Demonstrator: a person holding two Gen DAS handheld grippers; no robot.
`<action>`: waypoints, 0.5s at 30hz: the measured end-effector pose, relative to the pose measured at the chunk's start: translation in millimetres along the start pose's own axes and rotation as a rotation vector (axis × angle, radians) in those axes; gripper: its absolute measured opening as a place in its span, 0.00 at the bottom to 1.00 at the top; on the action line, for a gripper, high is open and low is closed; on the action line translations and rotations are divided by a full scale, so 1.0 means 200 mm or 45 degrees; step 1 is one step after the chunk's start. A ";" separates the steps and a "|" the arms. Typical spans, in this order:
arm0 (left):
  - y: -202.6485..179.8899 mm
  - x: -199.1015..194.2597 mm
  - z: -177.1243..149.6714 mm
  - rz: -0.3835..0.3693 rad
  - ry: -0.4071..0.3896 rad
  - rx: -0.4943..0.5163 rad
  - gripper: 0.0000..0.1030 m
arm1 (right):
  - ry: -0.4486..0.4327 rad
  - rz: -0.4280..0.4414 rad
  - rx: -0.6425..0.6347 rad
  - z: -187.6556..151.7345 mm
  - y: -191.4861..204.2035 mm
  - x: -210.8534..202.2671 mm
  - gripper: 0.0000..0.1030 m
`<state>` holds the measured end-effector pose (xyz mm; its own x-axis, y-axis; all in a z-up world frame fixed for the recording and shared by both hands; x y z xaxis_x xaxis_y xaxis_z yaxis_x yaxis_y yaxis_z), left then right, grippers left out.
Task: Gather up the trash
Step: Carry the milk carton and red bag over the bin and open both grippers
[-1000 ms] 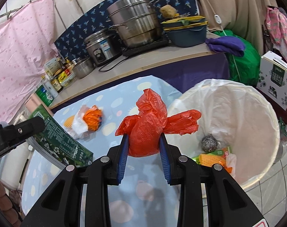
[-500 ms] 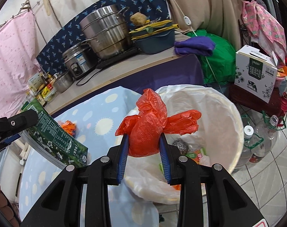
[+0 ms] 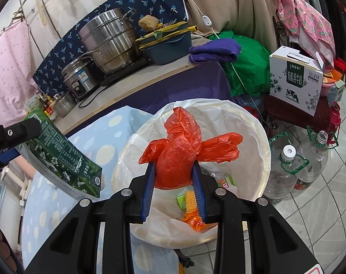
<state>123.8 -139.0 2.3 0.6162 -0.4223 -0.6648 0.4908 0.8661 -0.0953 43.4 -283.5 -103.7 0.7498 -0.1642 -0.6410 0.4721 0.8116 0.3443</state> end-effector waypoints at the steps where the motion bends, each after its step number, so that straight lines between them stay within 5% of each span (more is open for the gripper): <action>1: -0.01 0.01 0.00 -0.003 0.001 0.004 0.48 | 0.003 -0.001 0.000 0.00 0.00 0.01 0.29; 15: -0.09 0.11 -0.01 -0.011 0.037 0.030 0.48 | 0.020 -0.014 0.009 -0.01 -0.04 0.05 0.29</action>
Point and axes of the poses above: each gripper's, at about its wrist camera, not at the fingertips, and x roughly the way its jaws point, y to its left, z to its top, the point moved 5 cm from there along x, roughly the way its jaws point, and after that the axes turned 1 degree about -x, right-handed, at the moved point
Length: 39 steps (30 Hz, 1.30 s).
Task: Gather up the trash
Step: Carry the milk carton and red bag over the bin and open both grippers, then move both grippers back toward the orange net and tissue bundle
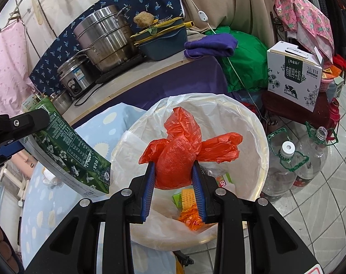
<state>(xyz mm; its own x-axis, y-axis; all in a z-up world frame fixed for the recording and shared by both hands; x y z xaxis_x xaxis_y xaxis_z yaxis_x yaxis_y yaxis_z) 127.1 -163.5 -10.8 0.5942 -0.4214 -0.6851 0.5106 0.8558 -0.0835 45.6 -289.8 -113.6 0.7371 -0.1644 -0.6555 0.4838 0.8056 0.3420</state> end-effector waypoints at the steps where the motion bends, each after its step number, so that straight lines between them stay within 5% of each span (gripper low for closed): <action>1: 0.00 0.01 0.00 0.000 0.002 0.002 0.48 | 0.000 -0.002 -0.001 0.00 0.00 0.00 0.29; 12: 0.02 0.07 0.00 -0.024 0.042 -0.048 0.49 | -0.007 -0.007 0.021 0.01 -0.01 0.00 0.34; 17: 0.02 0.05 0.02 -0.007 -0.005 -0.043 0.63 | -0.016 -0.001 0.025 0.02 0.00 -0.01 0.39; 39: 0.17 -0.03 0.04 0.026 -0.031 -0.109 0.63 | -0.043 0.011 -0.043 0.03 0.14 -0.08 0.40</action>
Point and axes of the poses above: each gripper's, at about its wrist camera, not at the fingertips, and x roughly the way its jaws point, y to its left, z to its top, the point moved 5 cm from there along x, roughly the way its jaws point, and after that the axes turned 1 degree about -x, right-handed, at the moved point
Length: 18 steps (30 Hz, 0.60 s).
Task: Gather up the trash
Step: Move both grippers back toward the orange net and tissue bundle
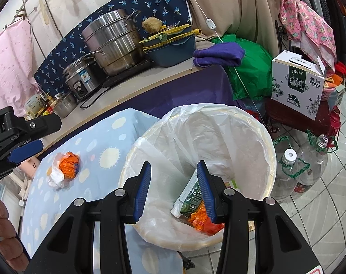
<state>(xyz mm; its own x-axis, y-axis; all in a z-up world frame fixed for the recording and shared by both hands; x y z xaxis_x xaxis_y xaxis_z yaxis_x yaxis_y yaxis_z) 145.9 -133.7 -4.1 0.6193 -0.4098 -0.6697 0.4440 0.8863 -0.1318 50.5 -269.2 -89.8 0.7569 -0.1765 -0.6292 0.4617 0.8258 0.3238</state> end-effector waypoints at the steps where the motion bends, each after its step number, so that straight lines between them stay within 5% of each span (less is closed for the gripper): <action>1: 0.01 0.00 0.00 0.003 -0.001 -0.005 0.63 | 0.000 0.001 -0.004 0.00 0.01 0.00 0.40; 18: 0.40 -0.05 -0.06 0.113 -0.001 -0.132 0.63 | 0.007 0.046 -0.152 -0.03 0.33 -0.01 0.47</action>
Point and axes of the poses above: each gripper's, at about its wrist camera, not at the fingertips, and x roughly the way its jaws point, y to its left, z to its top, the point moved 5 cm from there along x, roughly the way its jaws point, and after that the axes turned 1 degree about -x, right-handed, at the moved point
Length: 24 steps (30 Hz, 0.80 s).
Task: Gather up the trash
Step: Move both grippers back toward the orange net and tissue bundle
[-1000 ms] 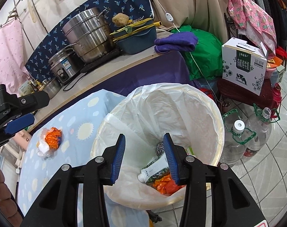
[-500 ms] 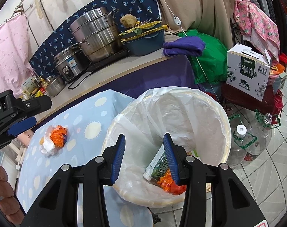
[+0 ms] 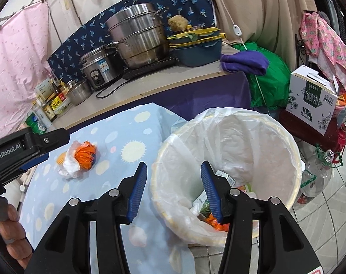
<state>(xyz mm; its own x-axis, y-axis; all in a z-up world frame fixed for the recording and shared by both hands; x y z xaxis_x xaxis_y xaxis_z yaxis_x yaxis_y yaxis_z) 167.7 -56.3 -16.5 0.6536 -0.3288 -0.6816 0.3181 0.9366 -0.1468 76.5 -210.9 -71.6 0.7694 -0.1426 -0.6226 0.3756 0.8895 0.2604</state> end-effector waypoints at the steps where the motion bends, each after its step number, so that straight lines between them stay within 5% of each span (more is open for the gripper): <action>1: 0.03 0.00 0.00 0.011 0.001 -0.010 0.63 | 0.001 0.004 -0.010 0.00 0.02 0.00 0.47; 24: 0.85 -0.01 -0.15 0.317 0.009 -0.227 0.74 | 0.089 0.135 -0.286 -0.10 0.71 0.20 0.50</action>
<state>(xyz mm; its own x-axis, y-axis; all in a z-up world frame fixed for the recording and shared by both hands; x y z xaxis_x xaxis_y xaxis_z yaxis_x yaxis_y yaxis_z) 200.2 108.2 -60.7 0.6911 -0.0859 -0.7176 0.0223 0.9950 -0.0976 149.7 -82.0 -75.1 0.7578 -0.0199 -0.6522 0.1647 0.9730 0.1616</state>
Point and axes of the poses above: each gripper's, at about its wrist camera, not at the fingertips, and x roughly the way its jaws point, y to its left, z to its top, the point moved 5 cm from there along x, roughly the way its jaws point, and after that the axes turned 1 degree about -x, right-handed, at the moved point
